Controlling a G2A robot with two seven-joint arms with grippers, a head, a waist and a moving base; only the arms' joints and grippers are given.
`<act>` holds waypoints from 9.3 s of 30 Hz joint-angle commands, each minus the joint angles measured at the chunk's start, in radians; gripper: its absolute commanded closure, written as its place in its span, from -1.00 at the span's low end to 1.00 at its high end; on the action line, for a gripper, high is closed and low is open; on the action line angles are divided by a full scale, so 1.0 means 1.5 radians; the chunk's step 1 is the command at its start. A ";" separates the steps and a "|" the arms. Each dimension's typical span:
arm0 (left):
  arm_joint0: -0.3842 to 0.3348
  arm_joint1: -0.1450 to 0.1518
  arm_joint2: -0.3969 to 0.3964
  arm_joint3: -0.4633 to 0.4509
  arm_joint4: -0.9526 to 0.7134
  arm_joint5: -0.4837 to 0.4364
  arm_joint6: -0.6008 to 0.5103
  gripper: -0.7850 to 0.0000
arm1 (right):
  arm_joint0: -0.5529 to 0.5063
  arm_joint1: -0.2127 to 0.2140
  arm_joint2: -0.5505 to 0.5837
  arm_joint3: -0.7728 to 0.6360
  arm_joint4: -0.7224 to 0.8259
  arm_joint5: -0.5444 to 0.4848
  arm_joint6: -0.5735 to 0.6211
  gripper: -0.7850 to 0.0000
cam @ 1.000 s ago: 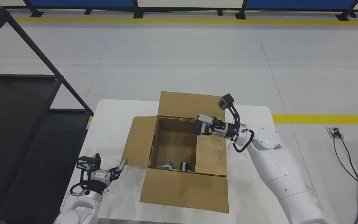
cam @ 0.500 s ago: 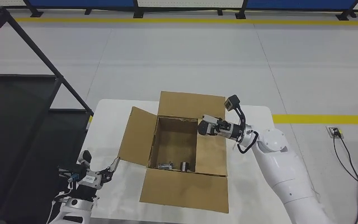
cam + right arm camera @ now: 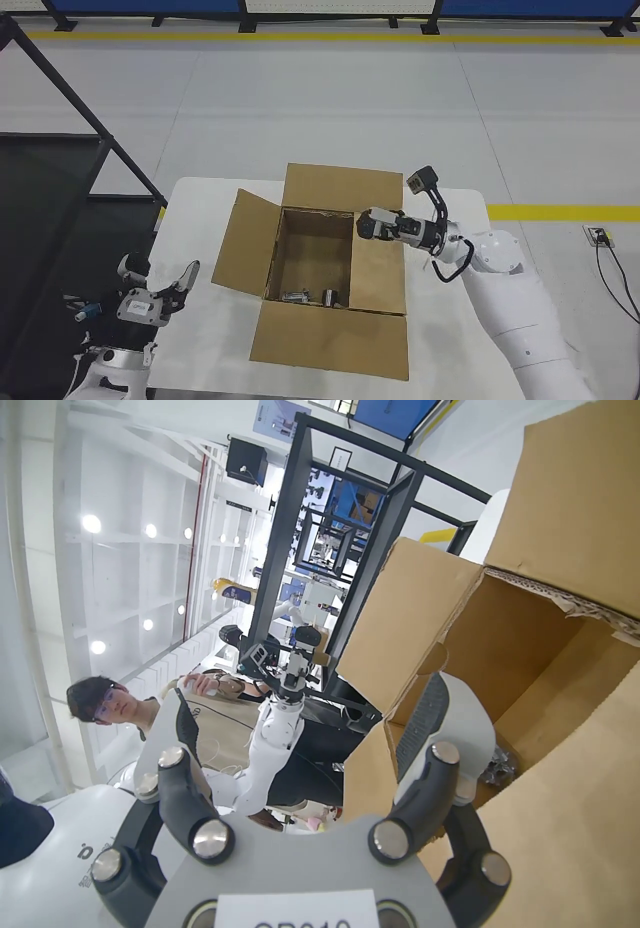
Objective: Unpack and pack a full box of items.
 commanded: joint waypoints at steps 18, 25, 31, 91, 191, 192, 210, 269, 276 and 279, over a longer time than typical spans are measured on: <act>-0.276 0.006 0.251 -0.012 -0.183 -0.037 -0.448 -1.00 | -0.295 0.077 0.297 -0.232 0.095 -0.079 0.051 -1.00; -0.388 -0.006 0.332 0.086 -0.274 0.036 -0.539 -1.00 | -0.356 0.090 0.332 -0.277 0.083 -0.078 0.053 -1.00; -0.388 -0.006 0.332 0.086 -0.274 0.036 -0.539 -1.00 | -0.356 0.090 0.332 -0.277 0.083 -0.078 0.053 -1.00; -0.735 -0.161 0.725 0.513 -0.437 -0.021 -0.392 -1.00 | -0.482 0.137 0.474 -0.301 0.217 -0.146 -0.015 -1.00; -0.138 -0.155 0.244 -0.085 -0.177 0.078 -0.339 -1.00 | -0.345 0.196 0.347 -0.427 -0.071 0.026 -0.113 -1.00; -0.138 -0.155 0.244 -0.085 -0.177 0.078 -0.339 -1.00 | -0.345 0.196 0.347 -0.427 -0.071 0.026 -0.113 -1.00; -0.065 -0.147 -0.016 -0.014 -0.625 0.020 -0.255 -1.00 | -0.108 0.189 -0.015 -0.666 -0.650 0.470 -0.082 -1.00; -0.109 -0.121 -0.004 0.059 -0.505 0.036 -0.324 -1.00 | 0.305 0.007 -0.470 -0.143 -0.668 0.433 -0.045 -1.00; -0.121 -0.122 0.007 0.055 -0.621 0.077 -0.363 -1.00 | 0.286 0.014 -0.455 -0.154 -0.685 0.425 -0.037 -1.00; -0.121 -0.122 0.007 0.055 -0.621 0.077 -0.363 -1.00 | 0.286 0.014 -0.455 -0.154 -0.685 0.425 -0.037 -1.00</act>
